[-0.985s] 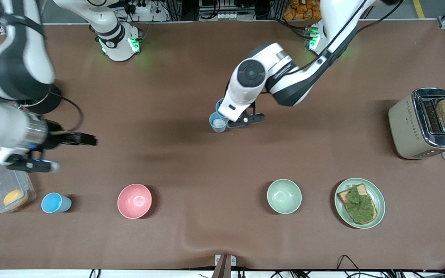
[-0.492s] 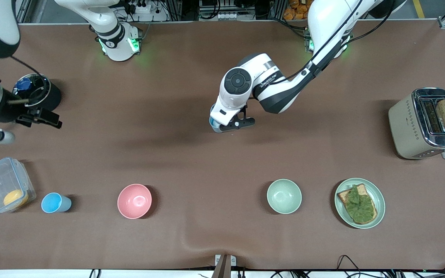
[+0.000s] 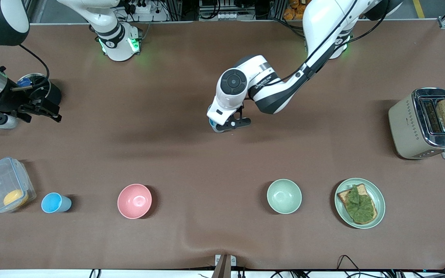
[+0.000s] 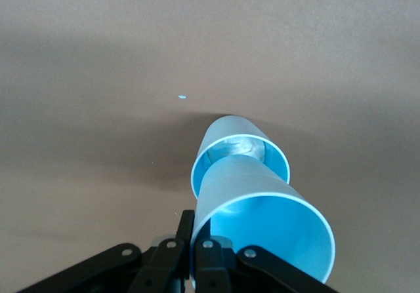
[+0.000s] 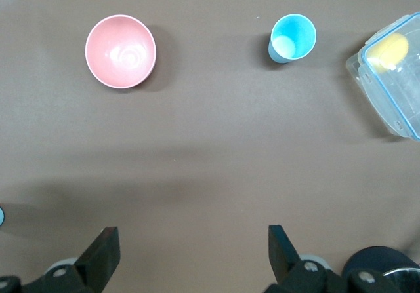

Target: Stack blue cups with both arms

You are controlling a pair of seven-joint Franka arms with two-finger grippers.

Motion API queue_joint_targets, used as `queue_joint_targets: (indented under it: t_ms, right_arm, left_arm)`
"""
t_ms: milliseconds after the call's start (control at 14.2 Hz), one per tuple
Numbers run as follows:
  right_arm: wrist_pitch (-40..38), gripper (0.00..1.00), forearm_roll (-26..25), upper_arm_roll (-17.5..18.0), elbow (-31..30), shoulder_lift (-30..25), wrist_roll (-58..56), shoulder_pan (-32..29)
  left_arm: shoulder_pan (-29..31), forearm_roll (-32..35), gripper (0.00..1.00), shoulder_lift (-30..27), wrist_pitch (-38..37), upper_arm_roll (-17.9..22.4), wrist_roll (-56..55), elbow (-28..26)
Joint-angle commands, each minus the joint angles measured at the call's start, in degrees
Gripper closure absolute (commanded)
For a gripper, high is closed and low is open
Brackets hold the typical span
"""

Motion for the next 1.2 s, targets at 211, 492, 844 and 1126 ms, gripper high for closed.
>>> queue_joint_targets:
  t_ms: [211,492,844,1126]
  right_arm:
    - [-2.48,0.00,-0.58,-3.99,0.39,-1.39,-1.44,4.22]
    - [-5.73,0.00,-0.58,-3.99,3.02,-0.16,-1.44,3.87]
    - [-6.44,0.00,-0.58,-3.99,3.03,-0.07,-1.53,3.87]
    - [-6.70,0.00,-0.49,-3.82,3.03,-0.16,-1.53,4.31]
  left_arm:
    - [-0.95,1.37,0.00,1.65,1.03,2.00,-0.55,1.29]
    - [-0.96,1.38,0.00,1.21,1.12,2.00,-0.54,2.34]
    - [3.33,1.99,0.00,-3.87,-3.78,2.27,2.08,4.63]
    - [11.94,1.99,0.00,-9.06,-10.81,2.27,11.47,5.85]
